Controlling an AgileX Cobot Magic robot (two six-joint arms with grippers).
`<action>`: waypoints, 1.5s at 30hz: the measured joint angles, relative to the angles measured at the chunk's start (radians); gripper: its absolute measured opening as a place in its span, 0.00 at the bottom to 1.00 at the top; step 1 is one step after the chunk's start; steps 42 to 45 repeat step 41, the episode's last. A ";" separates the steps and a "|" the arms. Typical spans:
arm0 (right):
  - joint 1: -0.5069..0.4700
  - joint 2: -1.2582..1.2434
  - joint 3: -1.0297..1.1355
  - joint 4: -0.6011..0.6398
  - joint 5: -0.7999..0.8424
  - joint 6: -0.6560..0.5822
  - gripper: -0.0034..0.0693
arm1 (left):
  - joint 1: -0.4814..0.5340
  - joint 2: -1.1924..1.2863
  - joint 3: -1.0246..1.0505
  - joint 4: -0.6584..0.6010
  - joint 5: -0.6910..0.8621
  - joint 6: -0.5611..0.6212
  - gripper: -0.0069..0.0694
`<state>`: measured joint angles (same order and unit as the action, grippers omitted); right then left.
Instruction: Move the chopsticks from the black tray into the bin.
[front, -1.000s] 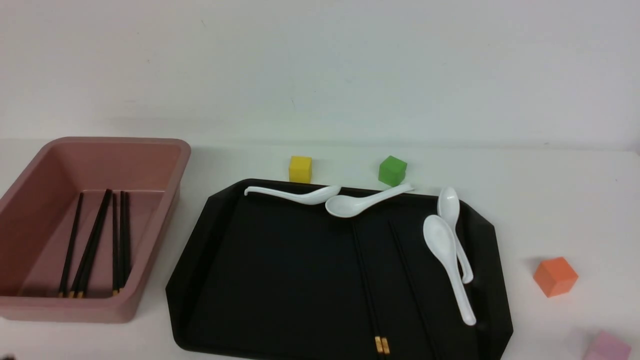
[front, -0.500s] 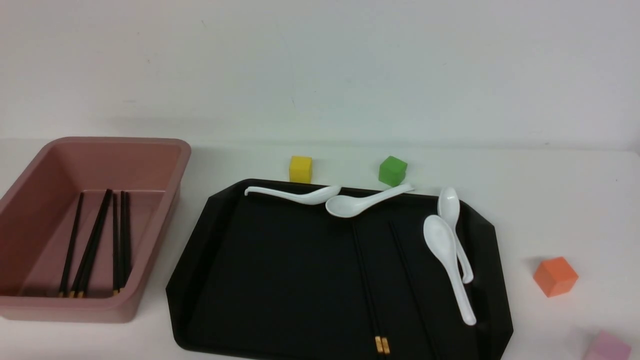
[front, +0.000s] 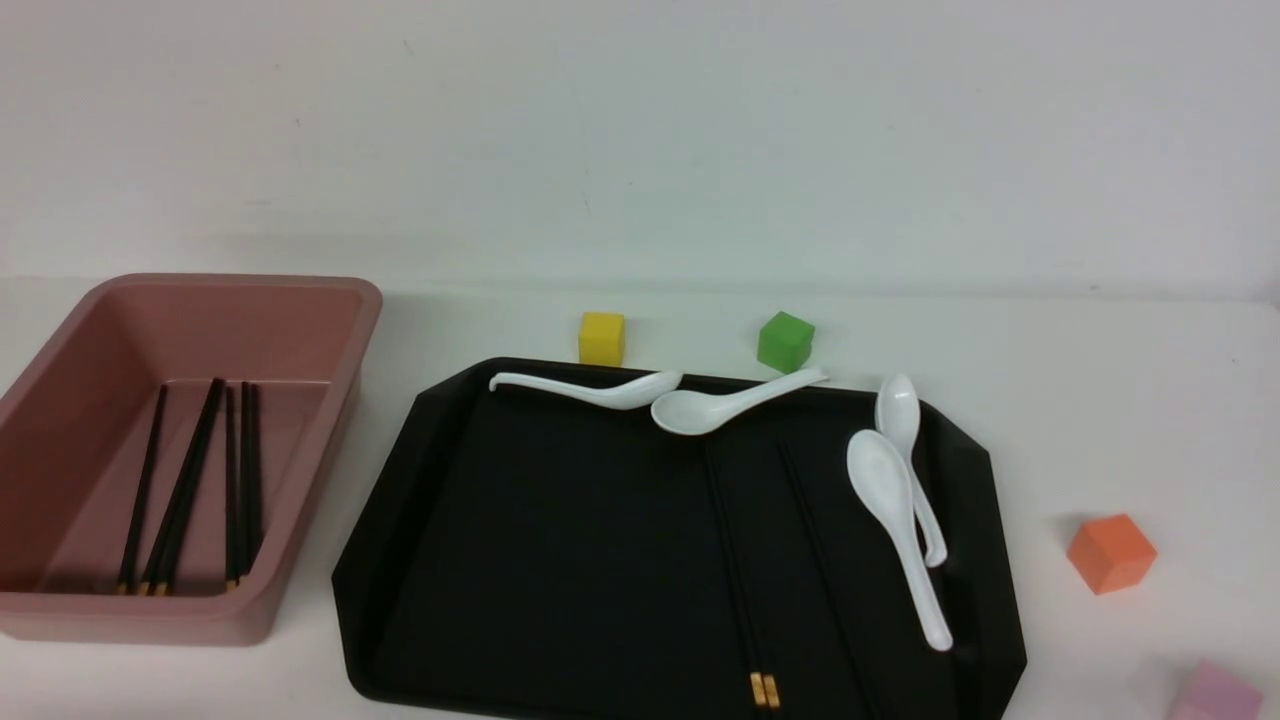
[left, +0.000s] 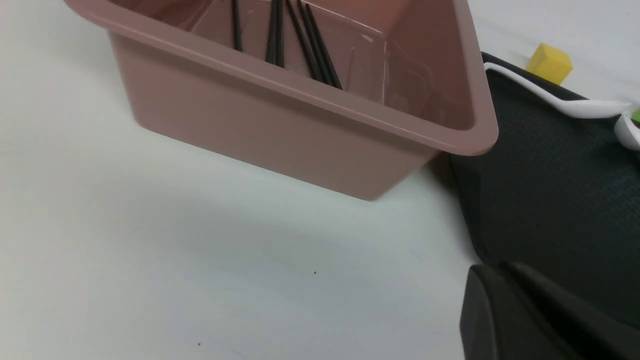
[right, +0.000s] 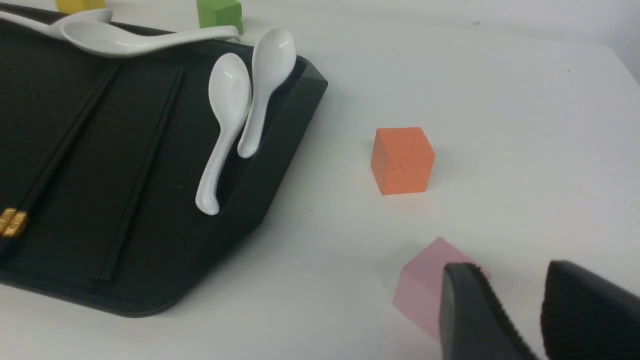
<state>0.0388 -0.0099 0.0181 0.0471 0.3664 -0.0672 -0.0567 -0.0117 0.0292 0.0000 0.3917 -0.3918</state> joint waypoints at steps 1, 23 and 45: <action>0.000 0.000 0.000 0.000 0.000 0.000 0.38 | 0.000 0.000 0.000 0.000 0.000 0.000 0.09; 0.000 0.000 0.000 0.000 0.000 0.000 0.38 | 0.000 0.000 0.000 0.000 0.000 0.002 0.11; 0.000 0.000 0.000 0.000 0.000 0.000 0.38 | 0.000 0.000 0.000 0.000 0.000 0.002 0.13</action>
